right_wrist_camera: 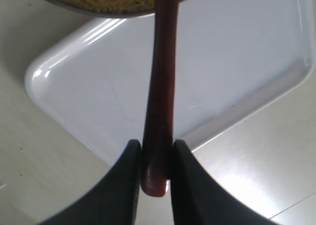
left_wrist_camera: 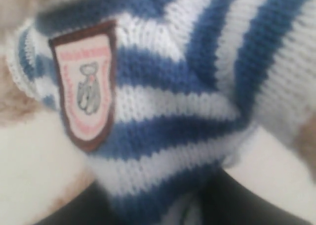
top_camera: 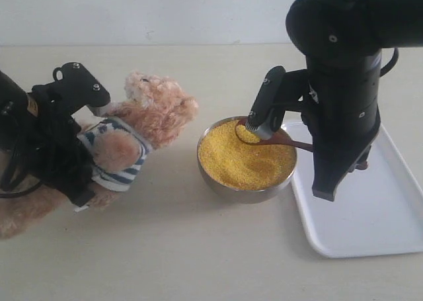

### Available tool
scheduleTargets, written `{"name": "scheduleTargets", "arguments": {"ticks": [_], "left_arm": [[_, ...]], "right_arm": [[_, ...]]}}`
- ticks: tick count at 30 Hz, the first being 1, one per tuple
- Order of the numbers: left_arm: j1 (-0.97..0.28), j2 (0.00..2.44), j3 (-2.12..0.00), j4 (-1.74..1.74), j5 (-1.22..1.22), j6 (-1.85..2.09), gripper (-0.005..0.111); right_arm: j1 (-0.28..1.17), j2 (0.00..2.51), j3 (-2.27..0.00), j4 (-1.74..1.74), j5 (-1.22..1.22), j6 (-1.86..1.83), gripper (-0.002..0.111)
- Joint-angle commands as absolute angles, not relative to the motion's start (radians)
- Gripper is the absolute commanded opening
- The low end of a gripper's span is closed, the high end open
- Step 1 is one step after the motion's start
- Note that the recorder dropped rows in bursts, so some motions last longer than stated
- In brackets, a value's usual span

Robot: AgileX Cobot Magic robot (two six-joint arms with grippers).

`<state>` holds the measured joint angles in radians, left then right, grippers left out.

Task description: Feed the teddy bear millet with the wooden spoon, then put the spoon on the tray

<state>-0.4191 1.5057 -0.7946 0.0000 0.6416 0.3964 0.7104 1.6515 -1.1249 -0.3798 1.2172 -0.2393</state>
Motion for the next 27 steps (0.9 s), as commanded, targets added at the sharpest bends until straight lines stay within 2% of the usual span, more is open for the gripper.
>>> {"name": "scheduleTargets", "arguments": {"ticks": [1, 11, 27], "left_arm": [[-0.429, 1.485, -0.800, 0.051, 0.628, 0.495, 0.004], [-0.429, 1.493, -0.903, 0.233, 0.636, 0.347, 0.004], [-0.432, 1.553, -0.931, 0.280, 0.662, 0.337, 0.004]], "right_arm": [[0.707, 1.638, -1.129, -0.344, 1.221, -0.276, -0.001], [0.707, 1.637, -1.129, -0.350, 1.221, -0.276, -0.001], [0.707, 1.604, -1.171, -0.351, 1.221, -0.278, -0.001]]}}
